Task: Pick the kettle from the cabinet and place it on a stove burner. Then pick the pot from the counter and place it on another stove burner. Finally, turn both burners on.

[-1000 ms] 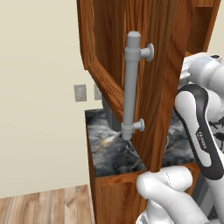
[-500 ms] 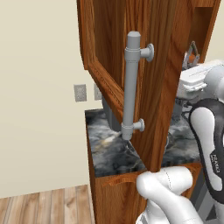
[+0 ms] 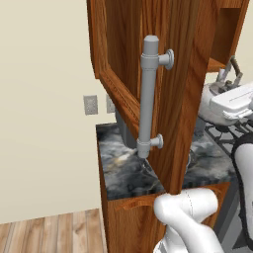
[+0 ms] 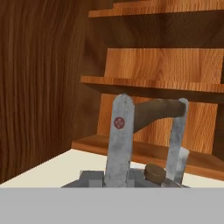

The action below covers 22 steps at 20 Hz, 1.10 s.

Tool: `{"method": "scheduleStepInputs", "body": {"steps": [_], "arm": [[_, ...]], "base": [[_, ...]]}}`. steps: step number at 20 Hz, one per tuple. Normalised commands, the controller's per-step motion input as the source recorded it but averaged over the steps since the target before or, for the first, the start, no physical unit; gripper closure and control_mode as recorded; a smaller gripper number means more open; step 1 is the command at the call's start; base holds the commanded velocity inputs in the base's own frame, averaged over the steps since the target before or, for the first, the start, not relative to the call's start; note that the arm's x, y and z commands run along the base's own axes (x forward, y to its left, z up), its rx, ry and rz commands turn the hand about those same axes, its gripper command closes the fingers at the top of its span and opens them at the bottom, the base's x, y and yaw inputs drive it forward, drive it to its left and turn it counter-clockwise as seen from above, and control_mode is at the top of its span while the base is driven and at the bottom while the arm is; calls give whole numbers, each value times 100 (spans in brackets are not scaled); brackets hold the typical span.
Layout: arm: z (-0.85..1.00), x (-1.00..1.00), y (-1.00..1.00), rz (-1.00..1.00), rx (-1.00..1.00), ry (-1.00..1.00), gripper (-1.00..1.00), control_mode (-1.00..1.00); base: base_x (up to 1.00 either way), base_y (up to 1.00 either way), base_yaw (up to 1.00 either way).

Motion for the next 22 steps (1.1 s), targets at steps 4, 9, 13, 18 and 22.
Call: {"method": "scheduleStepInputs", "body": {"steps": [4, 9, 13, 18, 22], "arm": [[-20, -45, -7, 0, 0, 0, 100, -100], [-30, -32, -5, 0, 0, 0, 100, -100], [-32, -12, 0, 0, 0, 0, 100, -100], [-1, 0, 0, 0, 0, 0, 100, -100], [0, 0, 0, 0, 0, -4, 100, 100]], "base": [[0, 0, 0], [0, 0, 0], [0, 0, 0], [0, 0, 0], [-1, -3, 0]]}}
